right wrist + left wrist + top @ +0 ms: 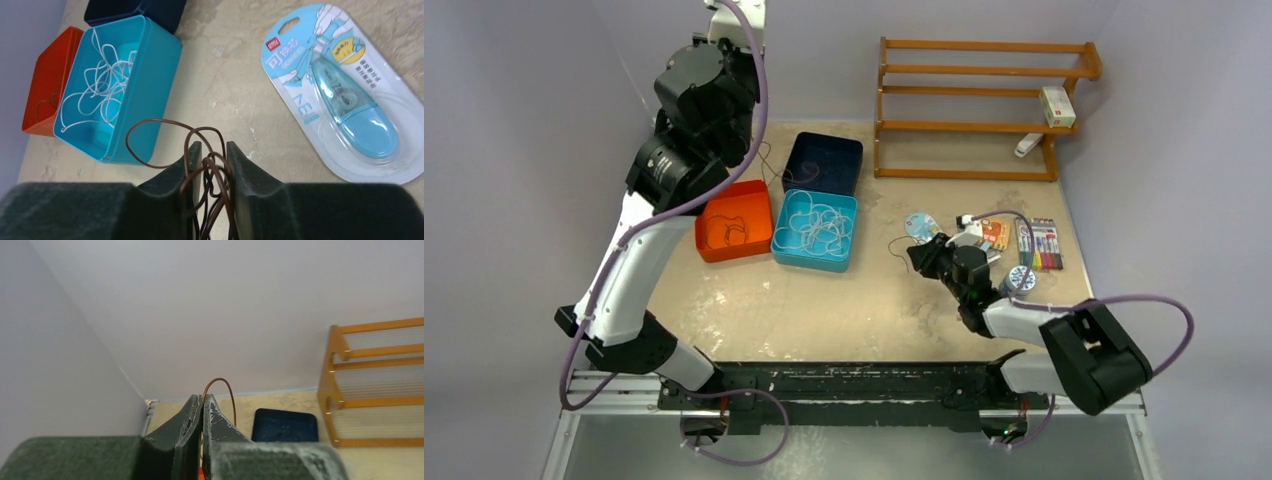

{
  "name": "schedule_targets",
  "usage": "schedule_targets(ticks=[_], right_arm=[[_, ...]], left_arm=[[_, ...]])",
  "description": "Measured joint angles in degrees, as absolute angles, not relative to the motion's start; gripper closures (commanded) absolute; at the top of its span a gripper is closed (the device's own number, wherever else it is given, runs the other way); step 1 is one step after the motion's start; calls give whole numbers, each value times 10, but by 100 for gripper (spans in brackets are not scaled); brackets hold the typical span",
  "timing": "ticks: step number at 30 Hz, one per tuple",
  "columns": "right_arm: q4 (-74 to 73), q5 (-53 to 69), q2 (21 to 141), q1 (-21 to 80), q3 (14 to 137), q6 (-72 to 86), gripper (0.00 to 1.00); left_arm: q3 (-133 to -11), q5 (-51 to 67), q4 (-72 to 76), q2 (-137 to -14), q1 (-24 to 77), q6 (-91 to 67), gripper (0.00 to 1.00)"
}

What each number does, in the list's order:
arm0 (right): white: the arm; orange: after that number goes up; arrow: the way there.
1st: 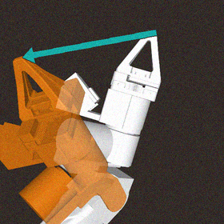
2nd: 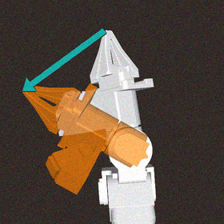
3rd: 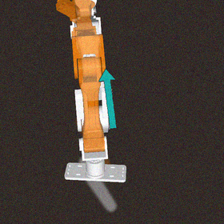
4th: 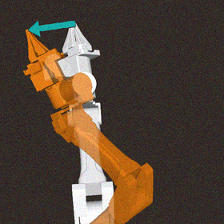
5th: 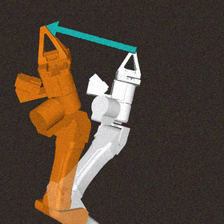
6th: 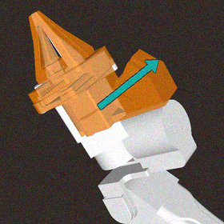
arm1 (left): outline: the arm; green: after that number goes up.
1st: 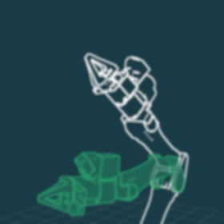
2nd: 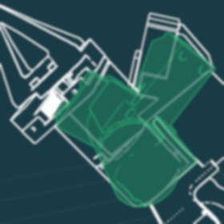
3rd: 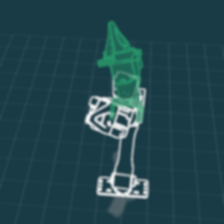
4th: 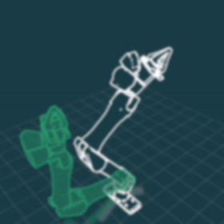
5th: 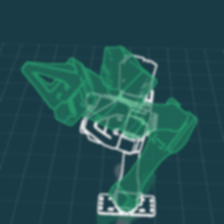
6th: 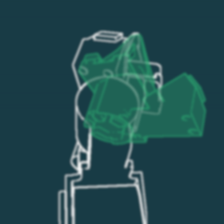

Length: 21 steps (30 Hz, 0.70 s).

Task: Untangle the cables

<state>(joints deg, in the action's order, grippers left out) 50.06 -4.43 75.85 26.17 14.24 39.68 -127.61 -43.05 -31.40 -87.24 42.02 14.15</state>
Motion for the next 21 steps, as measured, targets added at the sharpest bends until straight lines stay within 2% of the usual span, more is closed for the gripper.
schedule_targets(ticks=[4,9,15,21], right_arm=[[455,-53,699,262,148,378,57],[410,-56,642,262,162,350,40],[399,-50,621,262,168,318,33],[399,-36,613,262,168,300,31]], left_arm=[[-1246,-410,-328,-874,349,111,100],[-1217,-399,-344,-879,315,85,100],[-1192,-389,-357,-884,269,51,100],[-1176,-396,-359,-883,223,20,100]])
